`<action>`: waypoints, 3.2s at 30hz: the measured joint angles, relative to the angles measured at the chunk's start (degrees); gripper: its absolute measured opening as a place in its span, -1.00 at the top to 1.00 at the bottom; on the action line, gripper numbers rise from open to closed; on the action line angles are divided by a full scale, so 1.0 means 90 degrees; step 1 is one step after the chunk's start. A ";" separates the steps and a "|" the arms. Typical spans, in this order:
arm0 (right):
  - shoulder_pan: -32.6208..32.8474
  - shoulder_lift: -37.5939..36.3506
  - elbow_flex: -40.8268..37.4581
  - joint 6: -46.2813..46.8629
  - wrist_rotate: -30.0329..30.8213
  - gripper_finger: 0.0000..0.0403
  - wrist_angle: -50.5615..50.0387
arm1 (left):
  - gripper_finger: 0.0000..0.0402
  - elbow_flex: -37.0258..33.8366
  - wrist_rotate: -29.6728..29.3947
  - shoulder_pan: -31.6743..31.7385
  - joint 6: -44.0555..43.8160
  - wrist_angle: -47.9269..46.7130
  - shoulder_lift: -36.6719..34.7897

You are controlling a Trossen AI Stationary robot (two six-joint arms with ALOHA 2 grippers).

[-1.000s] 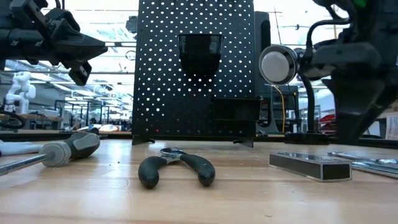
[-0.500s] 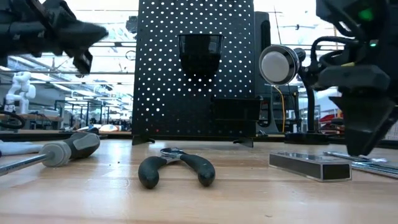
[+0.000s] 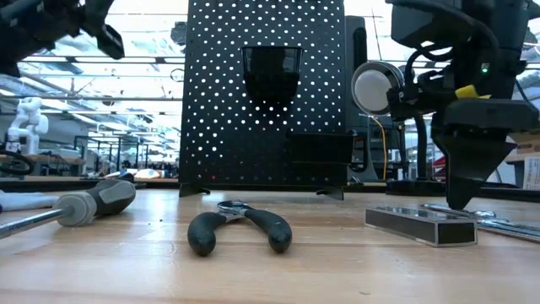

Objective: Hang tools onto peg board
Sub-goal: Hang the right silver wrench on the black pegboard

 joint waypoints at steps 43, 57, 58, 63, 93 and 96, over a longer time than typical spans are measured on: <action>0.0611 0.0082 0.1319 0.3926 0.0345 0.23 -0.1316 | 0.09 0.1054 -0.2163 -0.1267 -0.3129 -0.2508 0.2775; 0.0117 0.1022 0.1319 0.3991 0.0526 0.23 -0.1558 | 0.09 0.1056 -0.2397 -0.1353 -0.2662 -0.2234 0.2775; 0.0055 0.1022 0.1321 0.3867 0.0507 0.23 -0.1475 | 0.09 0.1056 -0.2397 -0.1353 -0.2666 -0.2233 0.2775; -0.0148 0.1038 0.1319 0.3533 0.0311 0.23 -0.1129 | 0.09 0.1056 -0.2397 -0.1353 -0.2658 -0.2234 0.2775; -0.0220 0.1018 0.0908 0.3156 -0.0101 0.99 -0.0081 | 0.09 0.1056 -0.2506 -0.1353 -0.2492 -0.2283 0.2775; -0.0203 0.1018 0.0908 0.3109 -0.0046 1.00 -0.0078 | 0.09 0.1056 -0.2510 -0.1353 -0.2494 -0.2282 0.2775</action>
